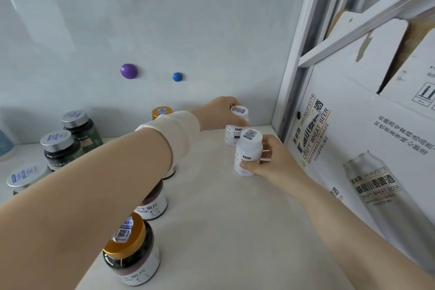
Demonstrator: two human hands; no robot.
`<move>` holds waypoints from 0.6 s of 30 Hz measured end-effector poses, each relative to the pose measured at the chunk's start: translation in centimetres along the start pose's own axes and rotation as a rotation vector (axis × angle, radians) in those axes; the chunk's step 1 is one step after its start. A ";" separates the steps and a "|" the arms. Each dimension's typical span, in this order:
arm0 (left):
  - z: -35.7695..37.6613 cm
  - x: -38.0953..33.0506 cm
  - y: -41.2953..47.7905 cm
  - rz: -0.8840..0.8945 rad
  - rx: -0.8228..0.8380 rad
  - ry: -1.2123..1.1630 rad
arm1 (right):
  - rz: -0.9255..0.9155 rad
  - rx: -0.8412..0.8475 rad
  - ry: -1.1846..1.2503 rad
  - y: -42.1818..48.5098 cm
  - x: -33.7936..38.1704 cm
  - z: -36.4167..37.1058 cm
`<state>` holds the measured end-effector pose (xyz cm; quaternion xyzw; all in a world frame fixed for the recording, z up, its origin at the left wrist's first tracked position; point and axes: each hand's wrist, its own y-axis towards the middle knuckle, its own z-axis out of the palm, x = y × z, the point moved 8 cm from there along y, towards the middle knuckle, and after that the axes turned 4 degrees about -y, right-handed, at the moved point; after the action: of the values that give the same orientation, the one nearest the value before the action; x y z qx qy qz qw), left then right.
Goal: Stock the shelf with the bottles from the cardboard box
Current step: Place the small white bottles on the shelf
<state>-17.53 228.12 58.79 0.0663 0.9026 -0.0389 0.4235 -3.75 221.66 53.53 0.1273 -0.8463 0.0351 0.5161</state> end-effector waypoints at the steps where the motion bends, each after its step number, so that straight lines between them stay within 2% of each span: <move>1: 0.0 0.0 0.0 0.000 0.003 0.018 | 0.002 0.006 -0.006 0.0 0.1 0.0; 6: -0.6 -0.3 -1.0 -0.081 0.017 0.033 | -0.023 0.000 0.010 -0.6 1.9 -0.7; 12: -4.6 -3.5 -6.4 -0.075 -0.087 0.244 | -0.105 -0.037 -0.028 -2.1 7.3 -2.8; 15: -6.1 -6.0 -11.2 -0.019 -0.174 0.548 | -0.172 -0.013 -0.201 -4.1 10.1 -3.0; 18: -7.0 -7.3 -17.1 -0.027 -0.236 0.819 | -0.269 -0.004 -0.545 -6.9 12.6 -1.9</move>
<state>-20.85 211.47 69.18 0.0155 0.9954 0.0886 0.0343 -5.89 213.06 65.02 0.2419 -0.9293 -0.0707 0.2701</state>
